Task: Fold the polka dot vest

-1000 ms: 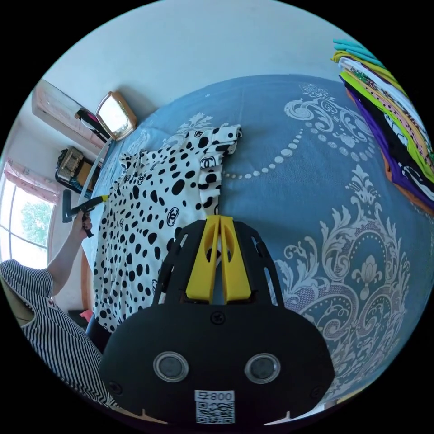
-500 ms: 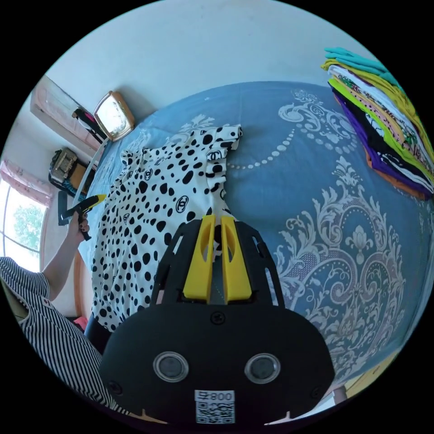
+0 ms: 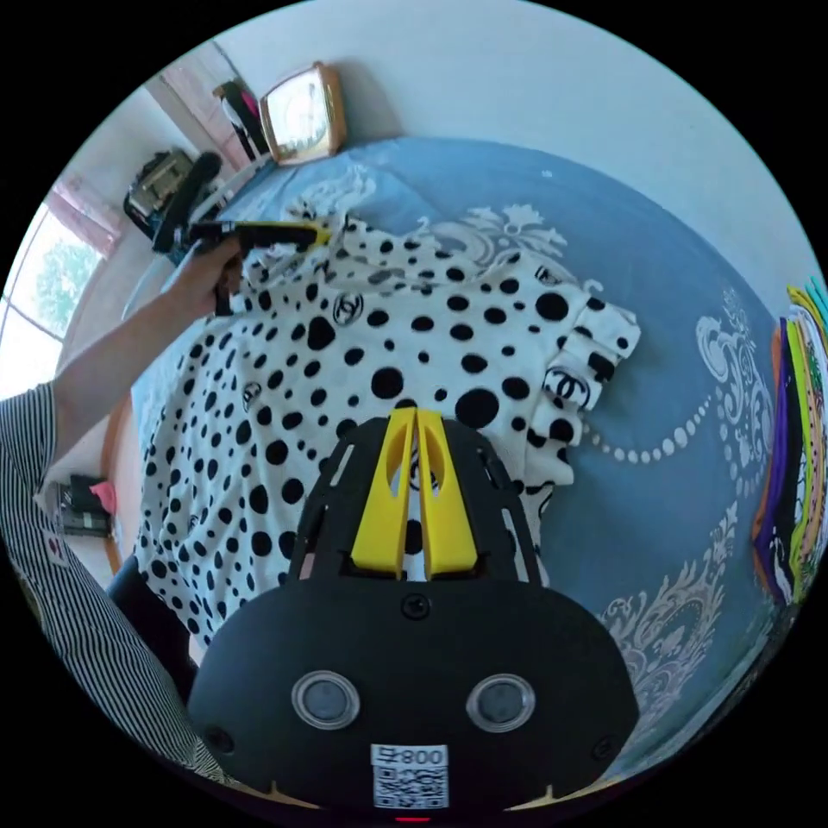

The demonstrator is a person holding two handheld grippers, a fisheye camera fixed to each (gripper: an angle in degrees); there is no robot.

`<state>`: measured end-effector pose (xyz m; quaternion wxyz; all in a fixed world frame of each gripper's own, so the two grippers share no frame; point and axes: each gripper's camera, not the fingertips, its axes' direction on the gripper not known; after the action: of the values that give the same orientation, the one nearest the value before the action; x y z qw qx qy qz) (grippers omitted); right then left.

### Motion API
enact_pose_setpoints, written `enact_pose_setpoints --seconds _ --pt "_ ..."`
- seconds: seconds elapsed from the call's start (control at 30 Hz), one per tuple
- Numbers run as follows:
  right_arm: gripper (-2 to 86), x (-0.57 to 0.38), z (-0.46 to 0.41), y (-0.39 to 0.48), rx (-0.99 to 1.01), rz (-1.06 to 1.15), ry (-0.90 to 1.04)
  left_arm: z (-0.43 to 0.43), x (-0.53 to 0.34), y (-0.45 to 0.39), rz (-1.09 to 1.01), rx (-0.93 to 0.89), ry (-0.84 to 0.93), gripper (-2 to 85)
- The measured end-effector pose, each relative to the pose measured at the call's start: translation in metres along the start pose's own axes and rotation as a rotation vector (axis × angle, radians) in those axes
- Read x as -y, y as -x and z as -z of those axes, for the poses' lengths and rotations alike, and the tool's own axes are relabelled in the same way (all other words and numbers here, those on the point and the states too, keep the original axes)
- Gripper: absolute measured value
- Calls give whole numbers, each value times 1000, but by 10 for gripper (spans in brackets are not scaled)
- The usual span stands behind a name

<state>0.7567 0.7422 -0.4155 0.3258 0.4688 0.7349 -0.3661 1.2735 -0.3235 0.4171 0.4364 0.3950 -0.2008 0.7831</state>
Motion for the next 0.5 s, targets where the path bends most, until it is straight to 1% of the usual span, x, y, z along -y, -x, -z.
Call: enact_pose_setpoints --seconds 0.03,0.07,0.27,0.33,0.4,0.47,0.5 --pt "2 -7 3 -1 28 0 -55 0 4 3 19 9 -11 5" --pt "2 -11 4 -2 68 16 -45 0 8 5 32 11 -23 4" --pt "3 -13 11 -10 143 -8 -42 2 15 1 40 -4 -35 6" --pt "5 -13 22 -14 160 -24 -89 7 14 -3 30 -1 -46 10" --pt "8 -10 38 -21 112 -41 -159 19 12 -8 10 -29 -90 18" --pt "16 3 55 -34 -32 -81 -234 35 11 -13 -19 -74 -141 41" --pt "19 9 58 -38 -63 -83 -243 38 12 -13 -25 -82 -148 48"
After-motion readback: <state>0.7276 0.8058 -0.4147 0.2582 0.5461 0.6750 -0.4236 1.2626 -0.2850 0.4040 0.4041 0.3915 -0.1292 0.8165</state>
